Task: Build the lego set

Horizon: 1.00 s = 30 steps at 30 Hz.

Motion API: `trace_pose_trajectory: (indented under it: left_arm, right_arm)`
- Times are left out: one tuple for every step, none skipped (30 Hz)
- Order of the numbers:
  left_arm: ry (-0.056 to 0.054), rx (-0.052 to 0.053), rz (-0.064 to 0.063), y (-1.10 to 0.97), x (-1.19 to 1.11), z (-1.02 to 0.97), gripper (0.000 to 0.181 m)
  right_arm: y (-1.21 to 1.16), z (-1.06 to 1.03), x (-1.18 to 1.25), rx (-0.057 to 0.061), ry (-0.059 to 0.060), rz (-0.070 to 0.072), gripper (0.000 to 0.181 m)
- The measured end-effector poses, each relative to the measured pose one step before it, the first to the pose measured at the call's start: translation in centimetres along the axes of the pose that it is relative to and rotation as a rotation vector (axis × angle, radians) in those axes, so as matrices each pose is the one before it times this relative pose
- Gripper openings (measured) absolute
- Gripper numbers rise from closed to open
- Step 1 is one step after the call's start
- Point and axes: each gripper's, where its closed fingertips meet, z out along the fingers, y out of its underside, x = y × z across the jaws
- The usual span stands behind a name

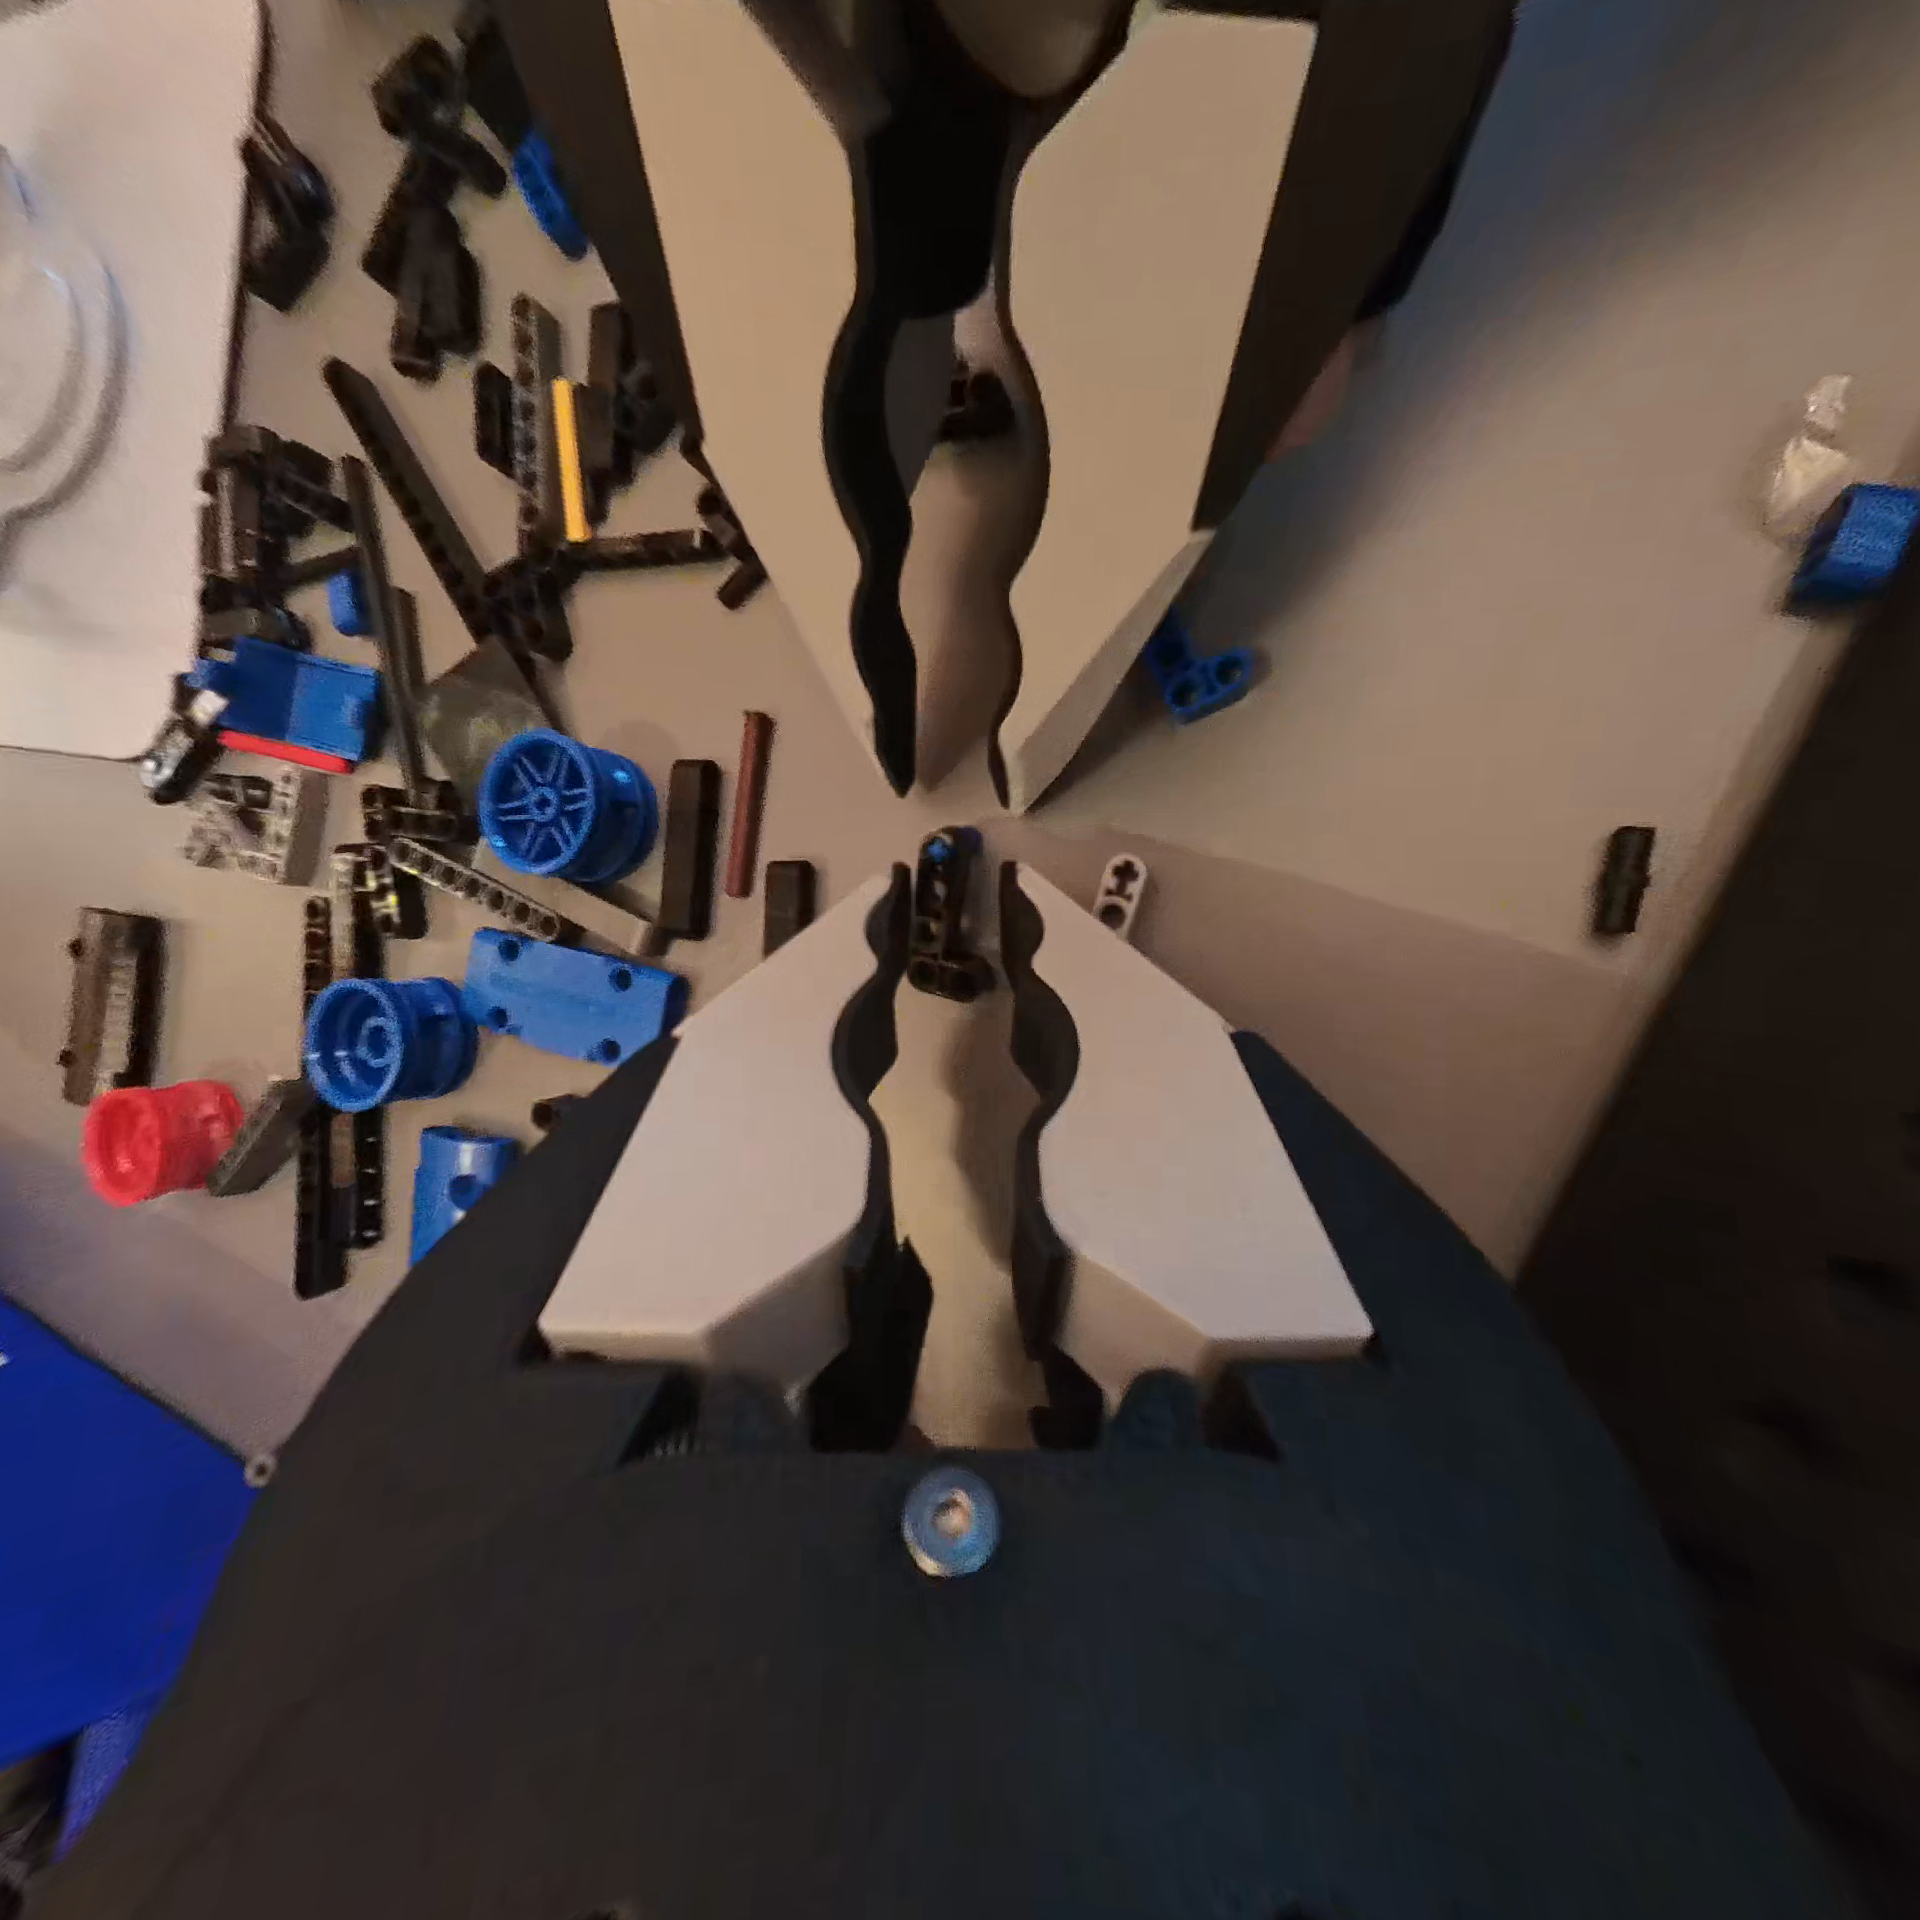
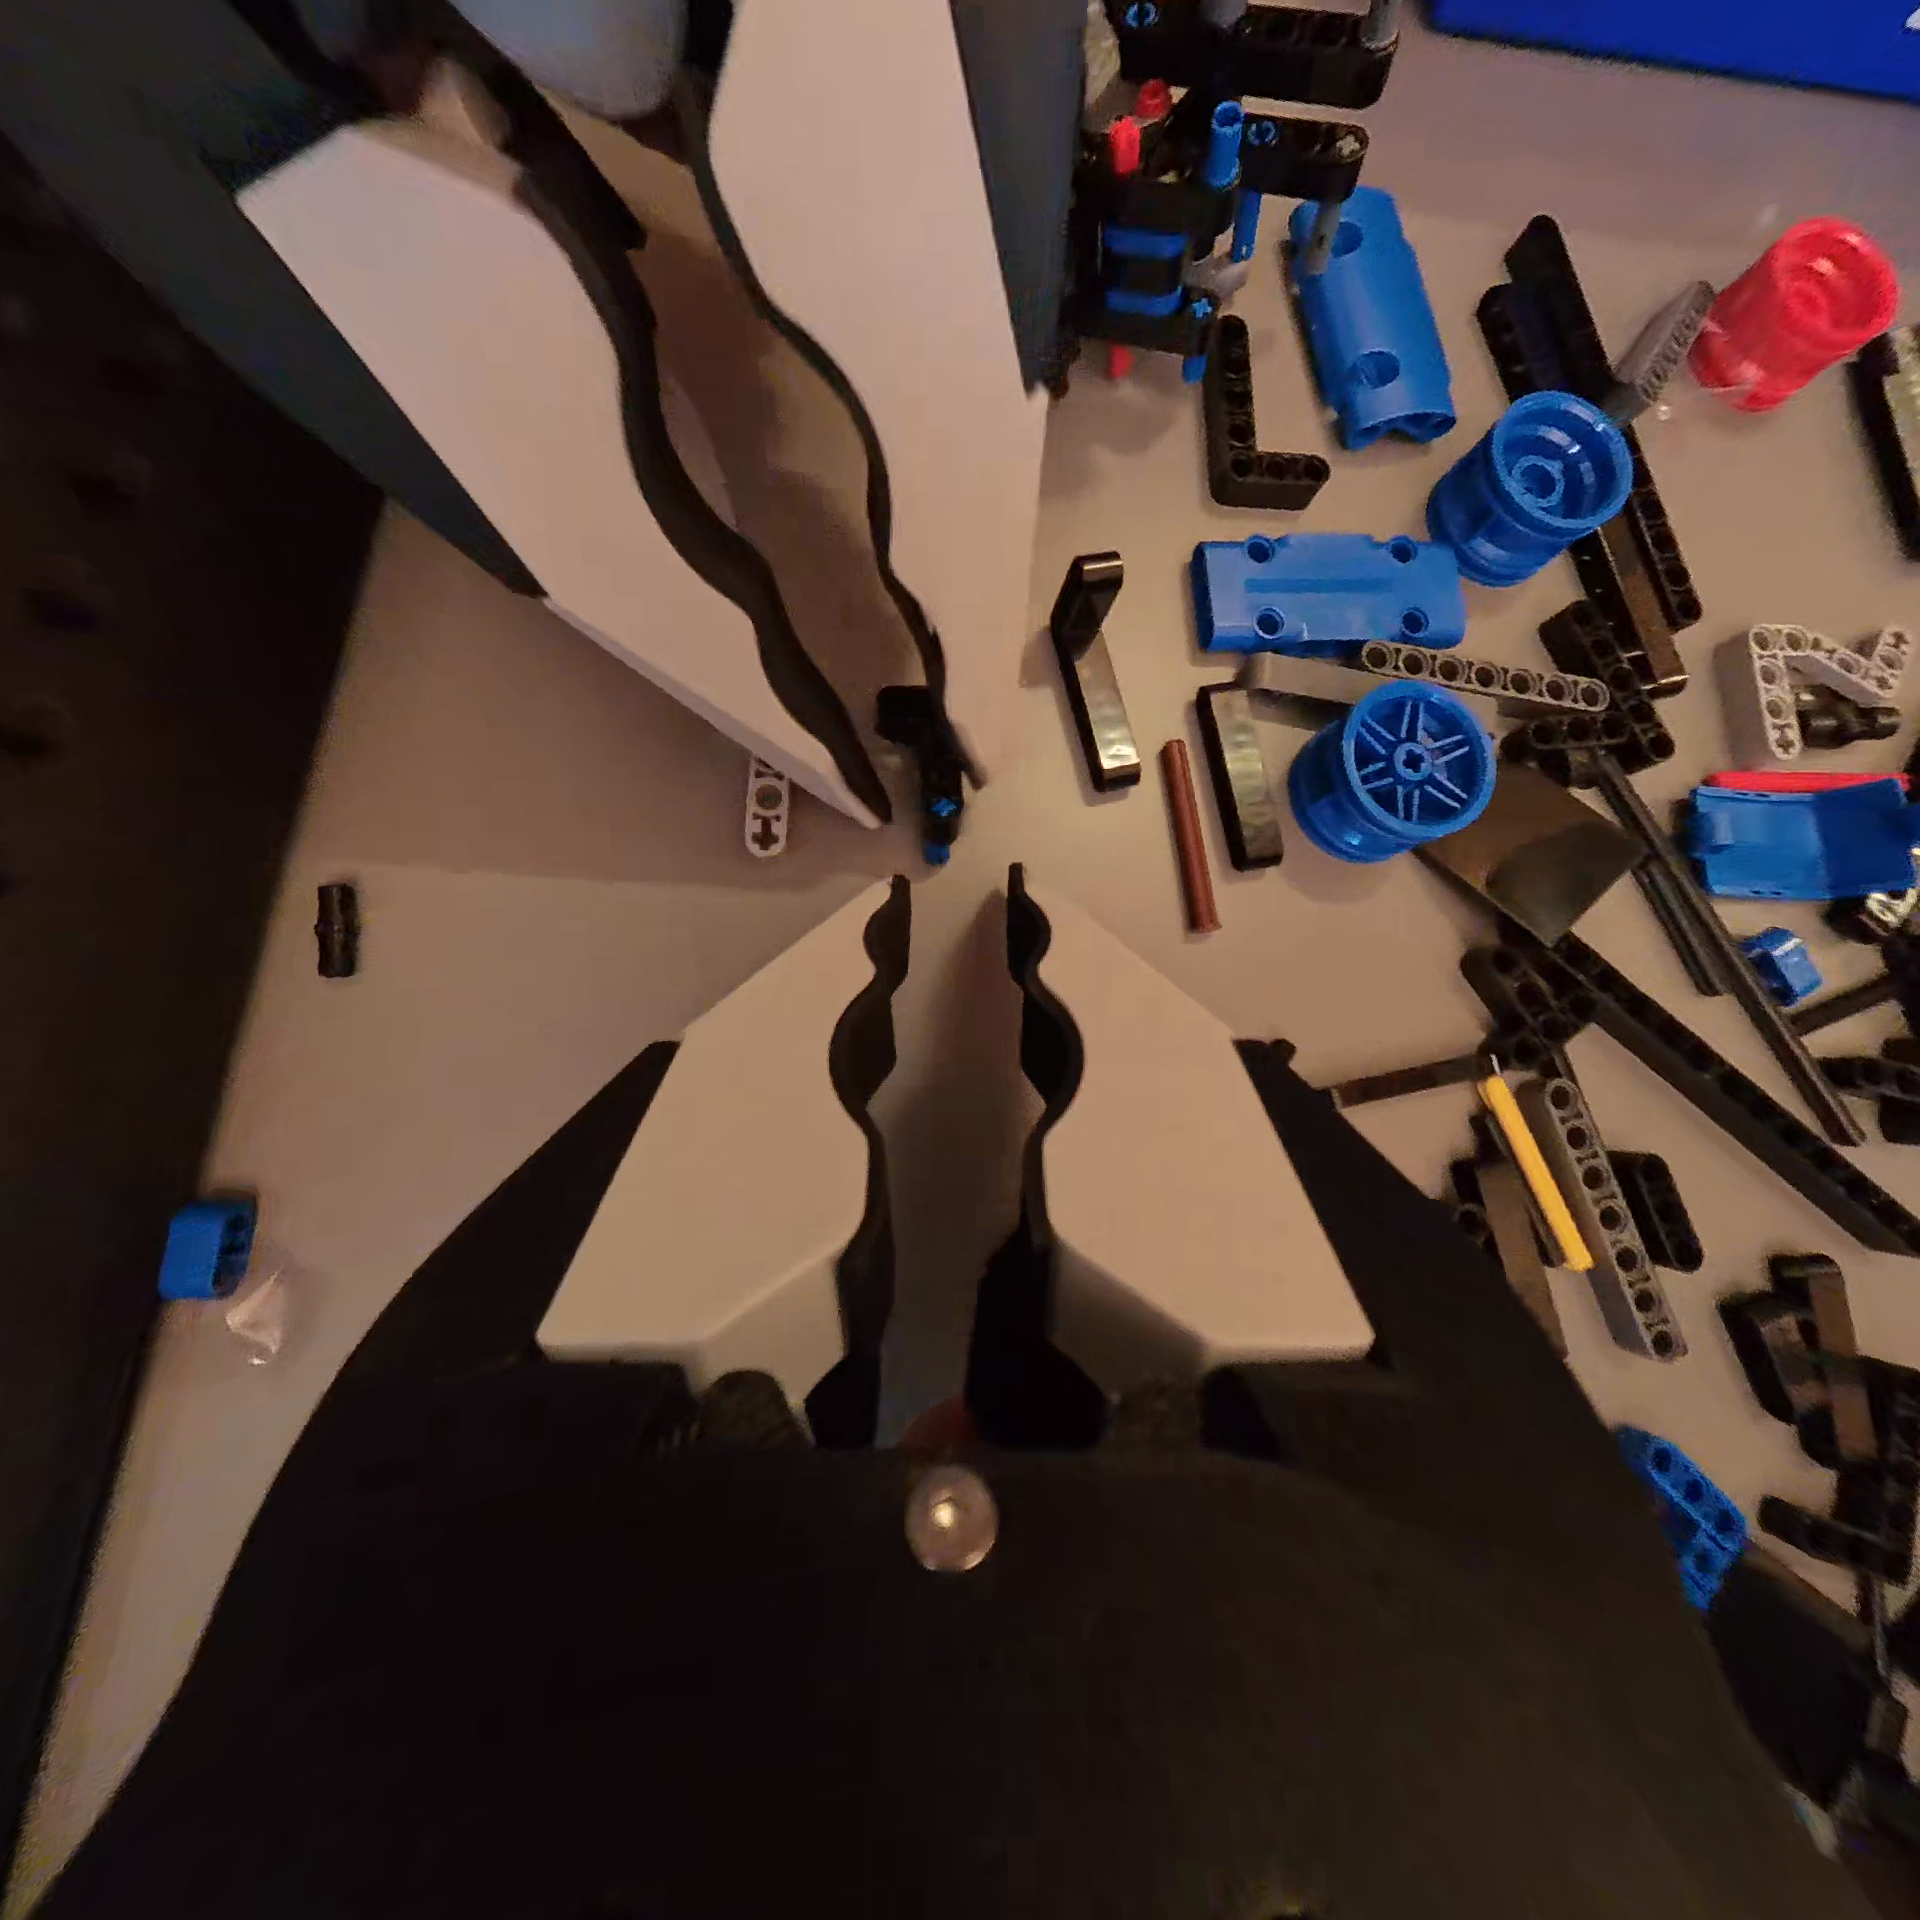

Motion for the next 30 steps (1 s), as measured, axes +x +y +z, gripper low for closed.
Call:
trace_pose_trajectory:
  left_arm:
    - [0.0006, -0.0042, -0.0046, 0.129, -0.016, 0.249, 0.01]
    - [-0.0083, -0.0004, 0.0006, 0.089, -0.125, 0.207, 0.009]
    - [0.0035, 0.0091, 0.0016, -0.084, 0.028, 0.026, 0.008]
    - [-0.0061, 0.0124, -0.0079, -0.124, -0.152, -0.038, 0.008]
    - [-0.0188, 0.0275, -0.0135, -0.292, -0.447, -0.19, 0.008]
    - [-0.0111, 0.0371, -0.0222, -0.413, -0.425, -0.376, 0.008]
    - [0.0097, 0.0514, -0.015, -0.626, -0.086, -0.513, 0.008]
    - [-0.0015, 0.0597, -0.0106, -0.774, -0.183, -0.549, 0.008]
    - [-0.0264, 0.0312, -0.0207, -0.4, -0.58, -0.454, 0.008]
    - [-0.0052, 0.0252, -0.0048, -0.351, -0.138, -0.397, 0.008]
    - [0.003, 0.0331, 0.0081, -0.484, 0.115, -0.381, 0.008]
    - [-0.0229, 0.0199, 0.0153, -0.297, -0.241, -0.33, 0.008]
    - [-0.0208, 0.0128, 0.0099, -0.22, -0.233, -0.25, 0.008]
    - [-0.0186, 0.0104, 0.0052, -0.171, -0.239, -0.221, 0.008]
    - [-0.0159, 0.0128, 0.008, -0.151, -0.167, -0.195, 0.008]
    - [-0.0089, 0.0148, 0.0054, -0.147, -0.05, -0.2, 0.008]
    - [-0.0072, 0.0196, -0.0106, -0.25, -0.058, -0.233, 0.008]
    - [-0.0046, 0.0264, -0.0151, -0.358, -0.028, -0.255, 0.008]
    - [-0.0088, 0.022, -0.0051, -0.308, -0.095, -0.206, 0.008]
    - [-0.0124, 0.0205, 0.007, -0.287, -0.171, -0.241, 0.008]
    - [-0.0002, 0.0188, 0.007, -0.247, 0.021, -0.037, 0.008]
    - [0.0123, 0.0147, -0.0007, -0.146, 0.173, -0.16, 0.008]
    - [0.0142, 0.0152, -0.0069, -0.155, 0.128, -0.203, 0.008]
    - [0.0196, 0.0129, -0.0069, -0.178, 0.213, -0.221, 0.008]
    - [0.0067, 0.0122, 0.0053, -0.164, 0.115, -0.057, 0.012]
    - [0.0161, 0.0038, 0.0141, -0.087, 0.222, -0.14, 0.021]
    - [0.0241, -0.0007, 0.0118, -0.047, 0.342, -0.065, 0.022]
    - [0.027, -0.0093, 0.0026, 0.086, 0.374, 0.083, 0.022]
    - [0.0261, -0.0086, 0.005, 0.035, 0.451, 0.1, 0.018]
    - [-0.0093, 0.0069, 0.0165, -0.177, -0.016, 0.06, 0.013]
  right_arm:
    - [-0.136, 0.14, -0.134, 0.0123, -0.0101, 0.0058, 0.016]
    - [-0.074, 0.076, -0.037, 0.0076, -0.0012, 0.0014, 0.015]
    - [-0.03, 0.005, 0.043, 0.0023, 0.0054, -0.0033, 0.014]
    - [-0.118, -0.093, 0.04, 0.0097, 0.0053, -0.0008, 0.014]
    - [-0.153, -0.17, -0.102, 0.013, -0.0054, 0.0074, 0.014]
    - [-0.216, -0.276, 0.02, 0.0163, 0.0031, 0.0072, 0.014]
    - [-0.344, -0.377, 0.177, 0.0246, 0.0133, 0.0018, 0.012]
    - [-0.425, -0.375, -0.005, 0.0249, -0.0008, 0.0054, 0.012]
    - [-0.681, -0.442, 0.134, 0.0378, 0.009, 0.0108, 0.013]
    - [-0.883, -0.481, 0.192, 0.0465, 0.0139, 0.0089, 0.01]
    - [-0.796, -0.371, 0.087, 0.0369, 0.0043, 0.0113, 0.007]
    - [-0.474, -0.177, 0.133, 0.0138, 0.007, 0.005, 0.006]
    - [-0.36, -0.04, 0.115, 0.0125, 0.0138, -0.0042, 0.005]
    - [-0.312, -0.011, 0.102, 0.0127, 0.0132, 0.0056, 0.004]
    - [-0.291, -0.045, 0.039, 0.0139, 0.0036, 0.0219, 0.004]
    - [-0.238, -0.109, -0.026, 0.0145, -0.0025, 0.0191, 0.005]
    - [-0.189, -0.142, 0.086, 0.0119, 0.0056, 0.0124, 0.009]
    - [-0.281, -0.177, -0.056, 0.0141, -0.003, 0.0087, 0.008]
    - [-0.364, -0.137, -0.189, 0.0168, -0.0081, 0.0041, 0.004]
    - [-0.299, -0.075, -0.009, 0.0123, 0.0059, -0.003, 0.004]
    - [-0.149, -0.025, -0.014, 0.0041, 0.0015, -0.0075, 0.003]
    - [-0.095, -0.117, -0.124, -0.0018, -0.0015, -0.0128, 0.003]
    - [-0.105, -0.126, -0.071, -0.0022, 0.0083, -0.0214, 0.003]
    - [-0.011, -0.115, -0.177, -0.0124, 0.0071, -0.03, 0.003]
    - [0.15, -0.05, -0.093, -0.0274, 0.0111, -0.0427, 0.002]
    - [0.198, -0.071, -0.053, -0.0337, 0.0178, -0.0524, 0.002]
    - [0.15, -0.072, -0.115, -0.0315, 0.0141, -0.0509, 0.002]
    - [-0.136, -0.105, -0.17, -0.0117, 0.0076, -0.0392, 0.002]
    - [-0.134, -0.094, -0.132, -0.0122, 0.0078, -0.032, 0.002]
    - [0.156, -0.039, -0.006, -0.0307, 0.0177, -0.0473, 0.002]
